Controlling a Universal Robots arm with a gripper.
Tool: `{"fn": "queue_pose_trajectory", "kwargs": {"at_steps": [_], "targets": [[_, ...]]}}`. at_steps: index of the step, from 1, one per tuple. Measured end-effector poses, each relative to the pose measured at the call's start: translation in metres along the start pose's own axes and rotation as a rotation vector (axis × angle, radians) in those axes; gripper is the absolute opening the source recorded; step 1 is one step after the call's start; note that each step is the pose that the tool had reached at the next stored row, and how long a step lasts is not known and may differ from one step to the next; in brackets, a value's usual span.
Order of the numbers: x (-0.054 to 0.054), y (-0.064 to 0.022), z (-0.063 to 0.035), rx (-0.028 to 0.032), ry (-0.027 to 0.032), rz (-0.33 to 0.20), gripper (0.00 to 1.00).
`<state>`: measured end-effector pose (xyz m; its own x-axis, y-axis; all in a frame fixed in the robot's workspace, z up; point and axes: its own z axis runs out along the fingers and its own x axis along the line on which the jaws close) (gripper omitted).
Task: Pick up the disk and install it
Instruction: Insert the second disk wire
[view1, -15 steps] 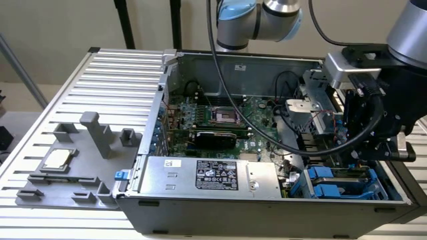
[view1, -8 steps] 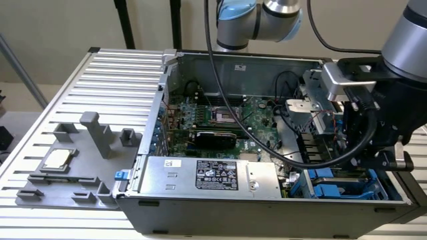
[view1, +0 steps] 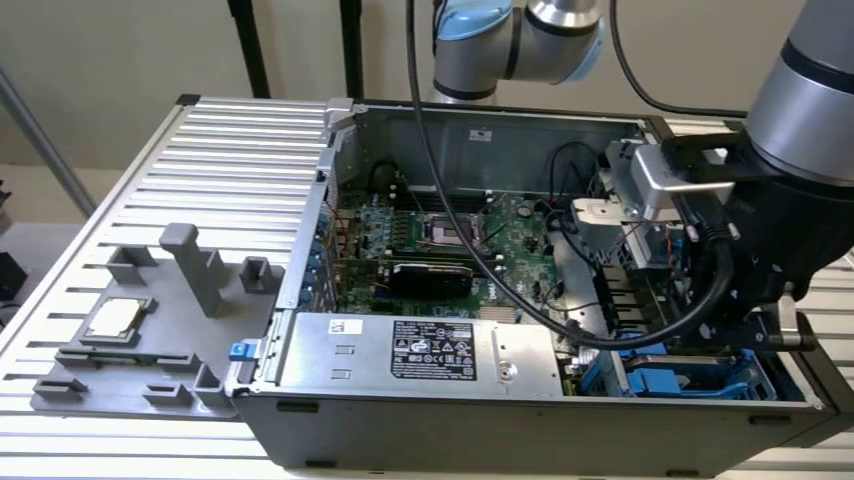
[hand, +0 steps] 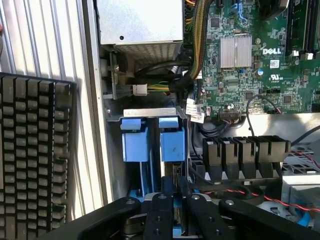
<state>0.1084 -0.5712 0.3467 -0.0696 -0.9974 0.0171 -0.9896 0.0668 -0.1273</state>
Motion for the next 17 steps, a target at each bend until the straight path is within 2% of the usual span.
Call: {"fn": "queue_pose_trajectory", "kwargs": {"at_steps": [3,10,17], "targets": [[0.0000,0.0024,0.0017,0.0063,-0.0005,0.000,0.16],[-0.0032,0.0040,0.0020,0.0096,-0.0006,0.000,0.16],[-0.0046,0.0043,0.0035,0.0157,-0.0016,-0.003,0.16]]}}
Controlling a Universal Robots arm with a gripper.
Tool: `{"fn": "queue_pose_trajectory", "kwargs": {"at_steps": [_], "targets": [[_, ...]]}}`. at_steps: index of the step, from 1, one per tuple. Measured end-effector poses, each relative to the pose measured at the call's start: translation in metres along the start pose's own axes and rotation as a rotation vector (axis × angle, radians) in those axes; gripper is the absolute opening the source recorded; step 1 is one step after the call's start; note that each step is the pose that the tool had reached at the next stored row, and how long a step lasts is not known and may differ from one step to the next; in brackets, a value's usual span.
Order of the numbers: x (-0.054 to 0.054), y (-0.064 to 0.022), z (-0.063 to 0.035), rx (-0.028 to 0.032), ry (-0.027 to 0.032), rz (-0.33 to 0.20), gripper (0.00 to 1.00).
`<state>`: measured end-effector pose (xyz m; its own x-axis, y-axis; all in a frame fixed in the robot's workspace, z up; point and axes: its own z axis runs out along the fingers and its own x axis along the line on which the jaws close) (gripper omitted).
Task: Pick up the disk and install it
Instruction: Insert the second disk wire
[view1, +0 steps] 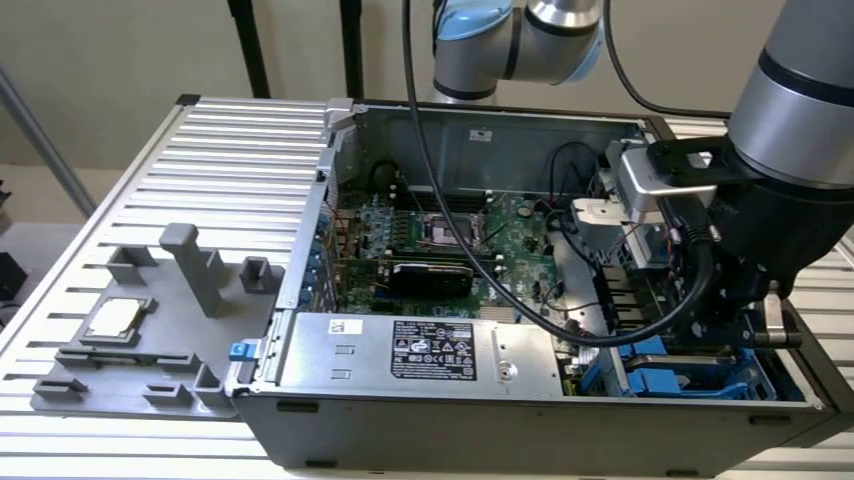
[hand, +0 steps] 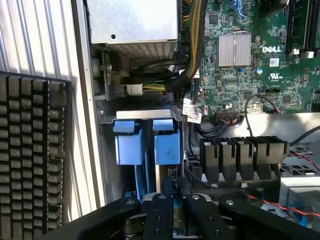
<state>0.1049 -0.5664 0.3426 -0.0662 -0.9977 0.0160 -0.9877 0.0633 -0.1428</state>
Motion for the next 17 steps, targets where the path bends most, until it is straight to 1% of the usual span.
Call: {"fn": "queue_pose_trajectory", "kwargs": {"at_steps": [9,17], "targets": [[-0.0020,0.0005,0.0025,0.0084,-0.0011,-0.004,0.16],[-0.0028,0.0009,0.0048,0.0125,-0.0019,-0.009,0.16]]}}
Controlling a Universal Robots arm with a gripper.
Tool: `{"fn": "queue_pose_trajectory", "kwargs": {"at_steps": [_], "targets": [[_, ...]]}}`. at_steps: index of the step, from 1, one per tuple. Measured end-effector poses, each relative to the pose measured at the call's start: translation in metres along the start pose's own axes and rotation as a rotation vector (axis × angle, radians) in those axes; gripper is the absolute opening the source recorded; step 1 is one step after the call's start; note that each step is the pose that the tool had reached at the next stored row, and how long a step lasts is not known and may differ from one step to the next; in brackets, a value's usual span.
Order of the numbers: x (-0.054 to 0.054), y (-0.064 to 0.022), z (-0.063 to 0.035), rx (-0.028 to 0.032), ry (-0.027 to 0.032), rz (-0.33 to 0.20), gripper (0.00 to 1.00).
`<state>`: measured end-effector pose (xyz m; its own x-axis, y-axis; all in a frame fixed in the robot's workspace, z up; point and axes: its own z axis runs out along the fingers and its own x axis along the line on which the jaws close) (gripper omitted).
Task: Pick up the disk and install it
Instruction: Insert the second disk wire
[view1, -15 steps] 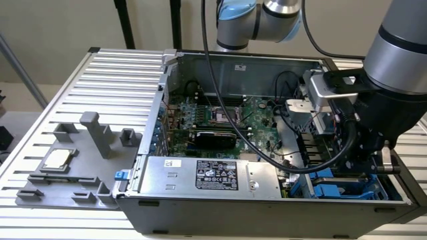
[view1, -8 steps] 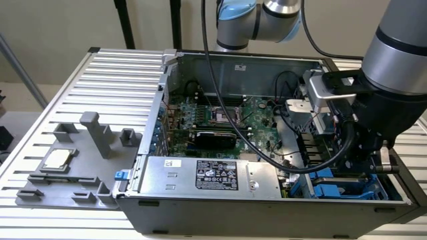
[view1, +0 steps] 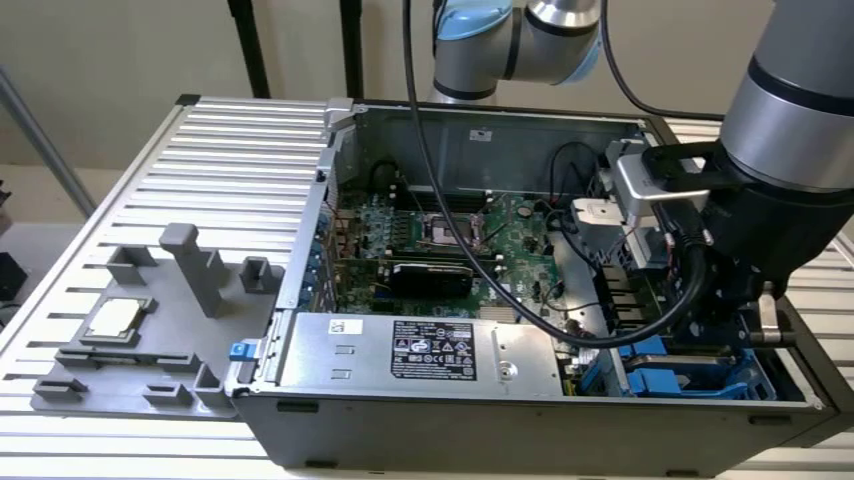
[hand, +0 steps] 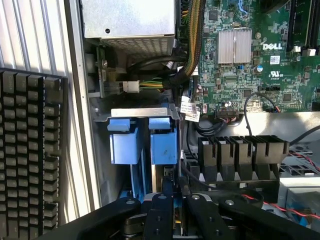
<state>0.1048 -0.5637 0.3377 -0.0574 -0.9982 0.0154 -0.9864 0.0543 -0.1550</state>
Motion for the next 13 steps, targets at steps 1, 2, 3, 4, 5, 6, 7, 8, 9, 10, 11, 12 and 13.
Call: {"fn": "queue_pose_trajectory", "kwargs": {"at_steps": [1,2,3,4,5,6,7,8,9,10,11,12,13], "targets": [[0.0000,0.0001,0.0004,0.0001,-0.0001,-0.001,0.16],[0.0000,0.0001,0.0009,0.0002,-0.0002,-0.002,0.16],[0.0000,0.0002,0.0015,0.0003,-0.0004,-0.002,0.16],[0.0000,0.0003,0.0021,0.0003,-0.0004,-0.003,0.16],[0.0000,0.0004,0.0028,0.0004,-0.0006,-0.004,0.16],[0.0000,0.0005,0.0034,0.0004,-0.0007,-0.004,0.16],[0.0000,0.0006,0.0039,0.0005,-0.0006,-0.005,0.16],[0.0000,0.0007,0.0044,0.0006,-0.0004,-0.006,0.16],[-0.0001,0.0008,0.0049,0.0006,-0.0004,-0.006,0.16],[-0.0001,0.0008,0.0052,0.0007,-0.0004,-0.007,0.16],[-0.0001,0.0009,0.0055,0.0007,-0.0011,-0.007,0.16],[-0.0001,0.0009,0.0062,0.0007,-0.0026,-0.007,0.18],[-0.0001,0.0009,0.0062,0.0008,-0.0025,-0.007,0.18]]}}
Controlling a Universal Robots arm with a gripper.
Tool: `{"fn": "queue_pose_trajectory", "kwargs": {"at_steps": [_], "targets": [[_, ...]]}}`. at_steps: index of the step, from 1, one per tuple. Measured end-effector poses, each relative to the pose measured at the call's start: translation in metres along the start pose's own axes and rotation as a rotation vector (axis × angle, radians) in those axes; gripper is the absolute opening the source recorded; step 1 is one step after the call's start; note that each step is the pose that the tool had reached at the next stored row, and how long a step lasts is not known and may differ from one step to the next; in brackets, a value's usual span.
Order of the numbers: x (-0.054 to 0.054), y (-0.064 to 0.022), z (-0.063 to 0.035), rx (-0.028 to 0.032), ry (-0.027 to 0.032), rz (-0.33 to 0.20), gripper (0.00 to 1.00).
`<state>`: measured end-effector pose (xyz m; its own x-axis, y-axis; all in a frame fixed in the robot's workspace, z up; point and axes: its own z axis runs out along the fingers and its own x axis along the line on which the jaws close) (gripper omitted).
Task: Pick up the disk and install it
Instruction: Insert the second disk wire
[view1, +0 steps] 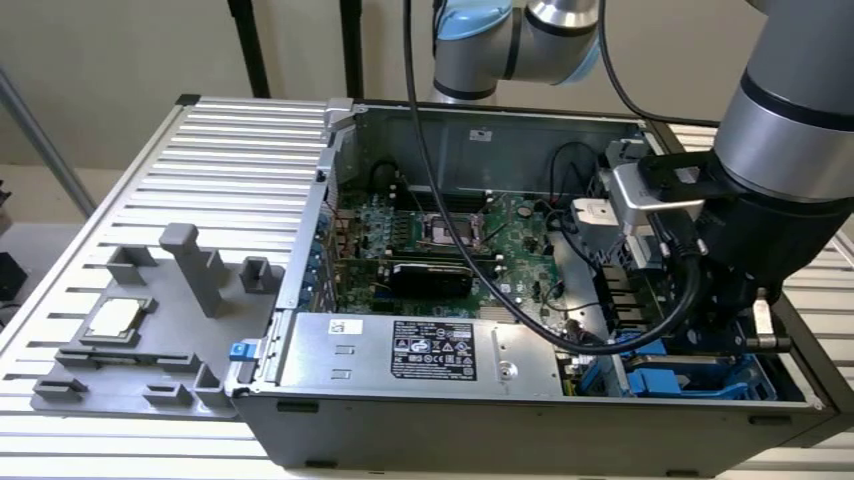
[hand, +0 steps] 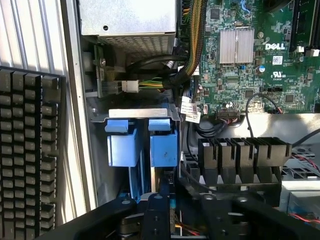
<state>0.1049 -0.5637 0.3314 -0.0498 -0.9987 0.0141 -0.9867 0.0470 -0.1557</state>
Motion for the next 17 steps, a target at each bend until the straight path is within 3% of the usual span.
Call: {"fn": "queue_pose_trajectory", "kwargs": {"at_steps": [1,5,9,11,17], "targets": [[0.000,-0.0001,-0.0008,-0.0001,0.0007,0.000,0.24],[0.000,0.0018,-0.0117,-0.0001,0.0011,0.000,0.24],[0.001,0.0131,-0.0223,-0.0001,0.0008,0.000,0.24],[0.001,0.0176,-0.0234,-0.0001,0.0007,0.000,0.24],[0.001,0.0178,-0.0236,-0.0001,0.0007,0.000,0.24]]}}
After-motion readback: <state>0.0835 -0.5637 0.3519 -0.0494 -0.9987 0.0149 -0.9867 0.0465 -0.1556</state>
